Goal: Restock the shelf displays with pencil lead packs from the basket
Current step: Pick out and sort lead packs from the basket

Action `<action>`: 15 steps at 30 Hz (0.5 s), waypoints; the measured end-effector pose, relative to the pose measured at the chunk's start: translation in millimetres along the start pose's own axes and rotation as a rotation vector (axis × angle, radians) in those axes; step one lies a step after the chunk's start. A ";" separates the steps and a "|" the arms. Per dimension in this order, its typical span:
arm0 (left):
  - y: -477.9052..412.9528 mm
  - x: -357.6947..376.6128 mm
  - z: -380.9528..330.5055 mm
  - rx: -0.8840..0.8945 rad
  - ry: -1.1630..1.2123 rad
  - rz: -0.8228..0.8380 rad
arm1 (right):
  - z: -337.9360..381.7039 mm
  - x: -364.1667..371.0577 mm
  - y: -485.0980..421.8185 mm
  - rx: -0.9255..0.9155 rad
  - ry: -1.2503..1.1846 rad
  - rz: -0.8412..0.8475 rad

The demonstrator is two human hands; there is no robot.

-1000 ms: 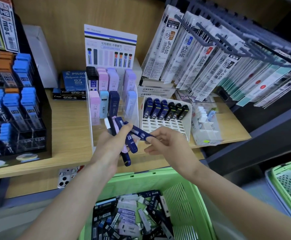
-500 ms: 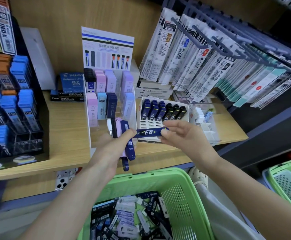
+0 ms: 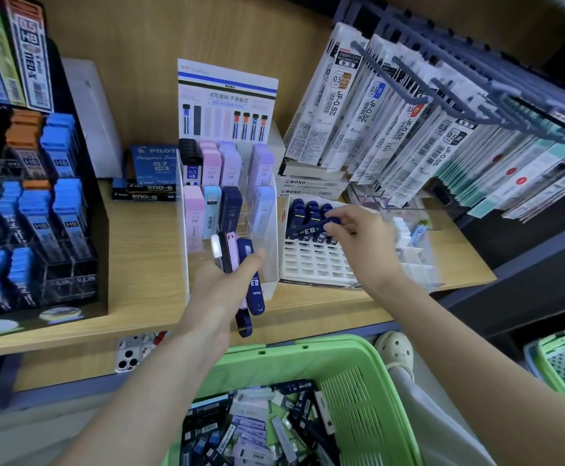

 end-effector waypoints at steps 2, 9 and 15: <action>-1.0 -0.1 1.4 -0.009 0.000 -0.002 | -2.6 6.4 -6.8 0.005 0.023 -0.009; -3.4 3.2 3.2 -0.027 0.011 0.014 | -10.8 15.5 -16.2 -0.017 0.063 0.027; -3.4 4.2 4.0 -0.043 0.010 0.017 | -9.0 26.4 -19.4 -0.016 0.063 0.079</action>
Point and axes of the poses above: each hand's wrist, its own y-axis away from the middle knuckle, its own x-axis out of the palm, z = x × y, the point moved 8 cm from there along -y, towards the middle knuckle, and after that the axes turned 3 degrees about z, right-handed, at the moved point
